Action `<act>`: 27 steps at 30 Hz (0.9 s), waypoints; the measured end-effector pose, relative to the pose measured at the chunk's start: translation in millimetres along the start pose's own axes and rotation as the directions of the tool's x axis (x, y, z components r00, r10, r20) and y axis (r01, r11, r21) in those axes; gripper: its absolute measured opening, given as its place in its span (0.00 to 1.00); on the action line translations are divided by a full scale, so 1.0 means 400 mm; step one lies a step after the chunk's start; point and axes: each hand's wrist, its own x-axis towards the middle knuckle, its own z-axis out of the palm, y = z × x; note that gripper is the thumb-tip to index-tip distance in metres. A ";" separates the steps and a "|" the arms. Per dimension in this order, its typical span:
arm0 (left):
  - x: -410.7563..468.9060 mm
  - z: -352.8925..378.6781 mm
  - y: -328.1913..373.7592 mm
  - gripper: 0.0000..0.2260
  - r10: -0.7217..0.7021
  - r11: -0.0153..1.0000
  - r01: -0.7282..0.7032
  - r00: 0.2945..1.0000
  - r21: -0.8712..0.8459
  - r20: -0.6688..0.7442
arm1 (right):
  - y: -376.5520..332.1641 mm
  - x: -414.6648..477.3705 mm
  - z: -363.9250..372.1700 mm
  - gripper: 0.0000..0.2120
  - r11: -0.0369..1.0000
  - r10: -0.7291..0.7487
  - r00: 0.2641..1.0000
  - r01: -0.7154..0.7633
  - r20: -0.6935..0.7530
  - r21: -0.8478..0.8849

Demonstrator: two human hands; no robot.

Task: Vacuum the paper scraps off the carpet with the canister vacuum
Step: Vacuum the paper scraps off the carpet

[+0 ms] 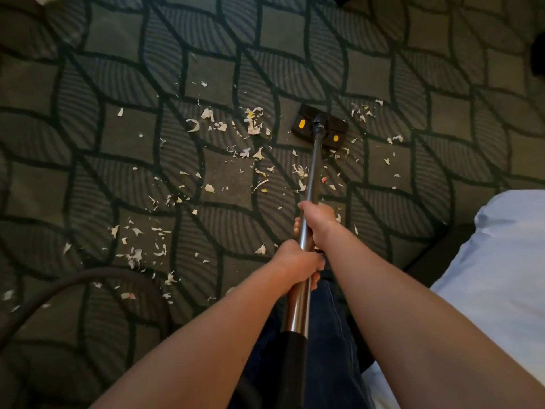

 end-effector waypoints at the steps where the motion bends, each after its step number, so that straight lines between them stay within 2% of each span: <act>1: -0.006 0.000 -0.011 0.13 -0.002 1.000 0.002 1.000 -0.001 -0.005 | 0.011 -0.005 0.000 0.14 1.000 0.002 1.000 -0.003 0.011 0.003; 7: -0.035 0.020 -0.067 0.14 -0.022 1.000 0.022 1.000 -0.020 -0.011 | 0.073 -0.029 -0.013 0.17 1.000 0.002 1.000 -0.002 0.012 -0.010; 14: -0.061 0.063 -0.062 0.09 0.037 0.997 -0.037 0.999 -0.069 0.008 | 0.074 -0.054 -0.049 0.10 0.996 -0.093 0.992 0.091 -0.088 -0.022; 17: -0.074 0.094 -0.027 0.10 0.096 0.995 -0.096 0.995 -0.033 -0.008 | 0.033 -0.065 -0.085 0.10 0.991 -0.135 0.986 0.135 -0.097 0.001; 21: -0.055 0.132 0.064 0.07 0.154 0.988 -0.154 0.988 -0.005 0.006 | -0.058 -0.045 -0.132 0.11 0.982 -0.182 0.974 0.187 -0.136 0.028; 27: 0.029 0.194 0.204 0.12 0.184 0.982 -0.185 0.982 0.042 0.035 | -0.197 0.031 -0.219 0.13 0.975 -0.203 0.961 0.216 -0.187 0.051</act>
